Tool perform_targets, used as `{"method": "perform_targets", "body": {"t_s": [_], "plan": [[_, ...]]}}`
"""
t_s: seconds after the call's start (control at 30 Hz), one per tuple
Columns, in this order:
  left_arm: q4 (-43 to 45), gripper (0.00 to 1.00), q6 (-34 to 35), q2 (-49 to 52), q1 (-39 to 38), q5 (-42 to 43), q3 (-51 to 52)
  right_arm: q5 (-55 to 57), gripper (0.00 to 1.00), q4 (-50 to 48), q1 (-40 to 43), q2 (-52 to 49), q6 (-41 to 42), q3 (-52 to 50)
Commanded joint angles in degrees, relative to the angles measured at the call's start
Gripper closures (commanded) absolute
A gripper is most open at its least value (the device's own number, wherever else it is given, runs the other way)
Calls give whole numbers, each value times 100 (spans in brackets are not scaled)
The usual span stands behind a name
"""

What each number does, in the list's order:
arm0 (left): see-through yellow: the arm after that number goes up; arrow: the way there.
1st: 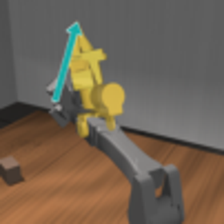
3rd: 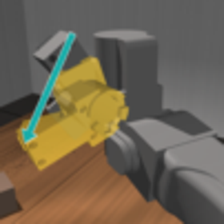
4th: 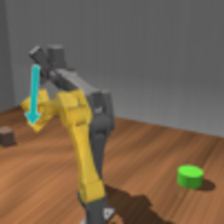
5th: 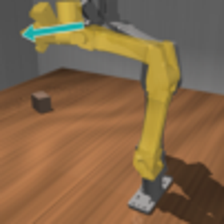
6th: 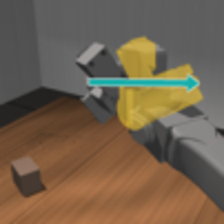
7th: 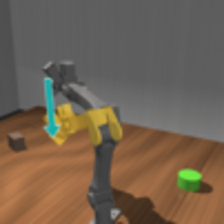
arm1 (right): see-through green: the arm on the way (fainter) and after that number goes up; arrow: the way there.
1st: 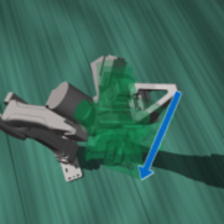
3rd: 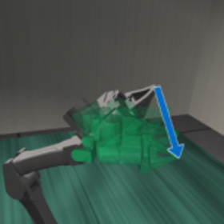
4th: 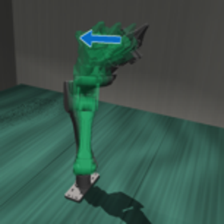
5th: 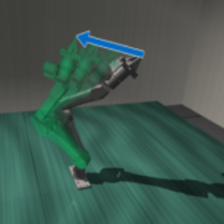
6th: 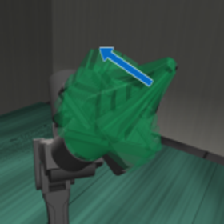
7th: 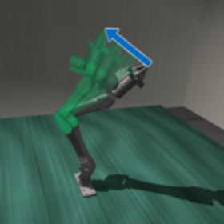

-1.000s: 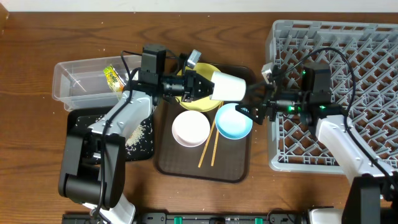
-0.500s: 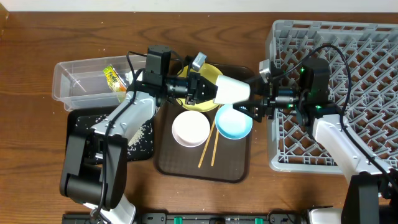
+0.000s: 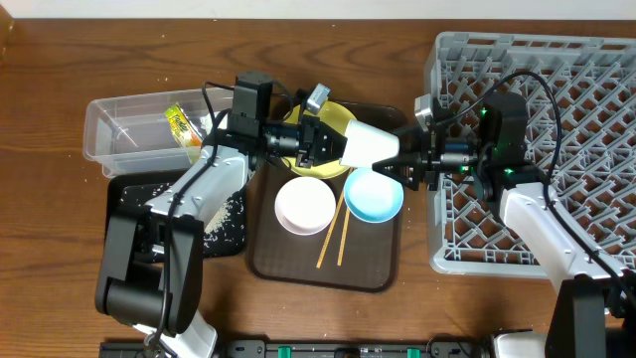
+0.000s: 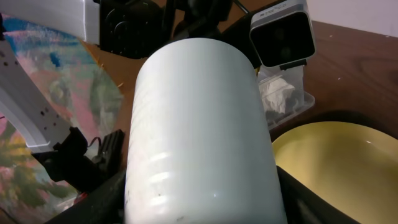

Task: Sort waste into correct bins and load items into the dishwasher rack
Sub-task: 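Hand the white cup from the left gripper to the right gripper, then carry the cup with the right gripper and set it in the dish rack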

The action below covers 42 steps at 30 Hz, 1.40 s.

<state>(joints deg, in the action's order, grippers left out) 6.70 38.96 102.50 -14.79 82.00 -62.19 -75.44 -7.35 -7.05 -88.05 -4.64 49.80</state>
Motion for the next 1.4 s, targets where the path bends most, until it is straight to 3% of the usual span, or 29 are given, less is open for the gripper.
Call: {"method": "perform_targets", "body": {"t_s": [0.0,0.07,0.2,0.3,0.4,0.53,0.7,1.0,1.2,1.37], "plan": [[26,87,17,-15,-4,76,-66,-155,45,-17,-118,-2,-13,66],[28,78,11,-15,-2,70,-66,-149,47,-13,-118,-2,-11,66],[11,68,-243,-15,4,-42,-66,372,55,166,-116,-2,212,66],[-83,66,-468,-15,37,-448,-66,848,61,358,-111,-2,354,66],[-295,65,-693,-20,142,-807,-66,1019,77,374,-42,7,483,66],[-625,64,-960,-52,417,-977,-66,1211,90,374,162,20,765,68],[-1521,64,-1716,-313,791,-1480,-66,1346,99,400,450,138,892,68],[-3392,61,-3021,-1425,935,-3150,-66,3053,98,1241,603,1134,890,81],[-3873,61,-3169,-2203,935,-3956,-66,4478,99,2212,619,1993,986,175],[-3930,60,-3167,-2575,935,-4312,-66,5427,99,3534,857,2151,1108,748]]}}
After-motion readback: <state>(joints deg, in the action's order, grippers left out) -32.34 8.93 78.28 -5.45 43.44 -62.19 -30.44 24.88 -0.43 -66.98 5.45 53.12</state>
